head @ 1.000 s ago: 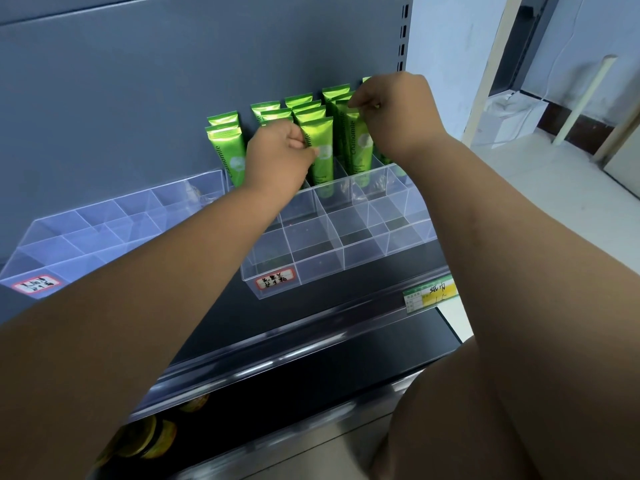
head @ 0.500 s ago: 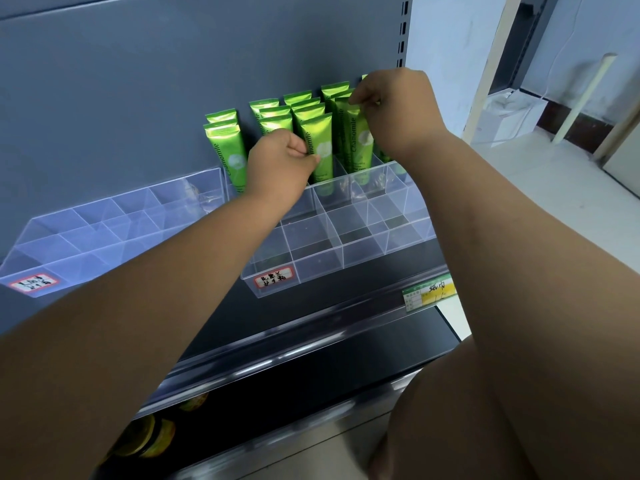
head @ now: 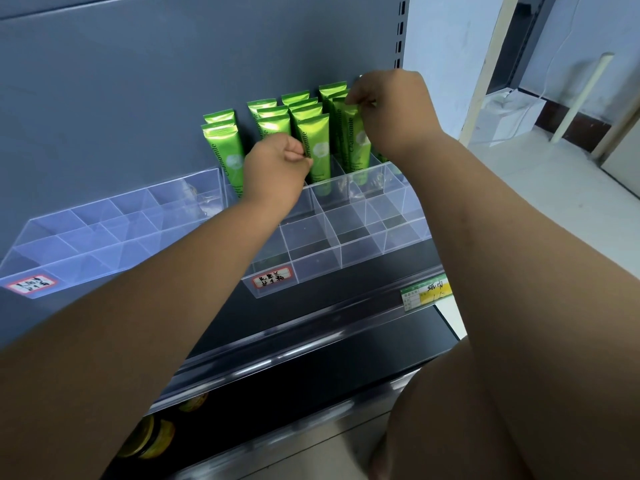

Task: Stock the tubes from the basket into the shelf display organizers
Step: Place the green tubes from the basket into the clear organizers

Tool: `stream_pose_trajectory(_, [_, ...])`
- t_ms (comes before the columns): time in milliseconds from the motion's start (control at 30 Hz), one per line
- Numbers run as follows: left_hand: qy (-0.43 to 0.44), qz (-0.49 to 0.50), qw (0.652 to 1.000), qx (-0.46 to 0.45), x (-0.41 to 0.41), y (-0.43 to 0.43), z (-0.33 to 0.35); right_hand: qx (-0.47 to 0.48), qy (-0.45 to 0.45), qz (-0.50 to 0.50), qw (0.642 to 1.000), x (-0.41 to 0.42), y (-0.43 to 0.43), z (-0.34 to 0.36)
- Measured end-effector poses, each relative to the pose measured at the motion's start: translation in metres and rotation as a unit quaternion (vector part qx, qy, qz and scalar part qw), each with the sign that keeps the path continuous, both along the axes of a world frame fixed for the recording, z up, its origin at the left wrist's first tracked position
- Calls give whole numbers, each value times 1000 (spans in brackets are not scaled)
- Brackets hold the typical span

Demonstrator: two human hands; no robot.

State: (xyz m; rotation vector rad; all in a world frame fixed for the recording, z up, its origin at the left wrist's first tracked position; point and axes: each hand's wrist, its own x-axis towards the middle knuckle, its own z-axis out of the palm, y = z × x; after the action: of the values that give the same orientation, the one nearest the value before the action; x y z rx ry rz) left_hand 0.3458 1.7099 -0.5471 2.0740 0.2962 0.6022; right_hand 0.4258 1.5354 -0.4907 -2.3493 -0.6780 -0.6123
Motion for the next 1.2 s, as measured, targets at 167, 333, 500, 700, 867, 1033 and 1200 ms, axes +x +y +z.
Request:
stream_pose_trajectory(167, [1, 11, 1000, 2, -6, -4, -2, -1, 3, 1, 1000, -2, -2, 0])
stream_pose_trajectory(333, [-3, 23, 999, 23, -16, -6, -1, -7, -5, -12, 1000, 1, -1, -1])
stream_pose_trajectory(500, [-32, 7, 963, 268, -40, -12, 5, -29, -39, -16, 999, -8, 1, 0])
stream_pose_trajectory(700, [-33, 61, 919, 388, -94, -26, 22, -72, -98, -1, 993, -60, 7, 9])
stream_pose_trajectory(867, [24, 153, 914, 376, -149, 6, 20, -68, -32, 75, 994, -126, 37, 8])
stream_pose_trajectory(1033, [66, 222, 912, 340, -227, 59, 17, -127, 17, 143, 981, -193, 90, -1])
stream_pose_trajectory(1200, [91, 318, 874, 356, -321, 100, 29, -143, 19, 238, 961, -271, 143, -2])
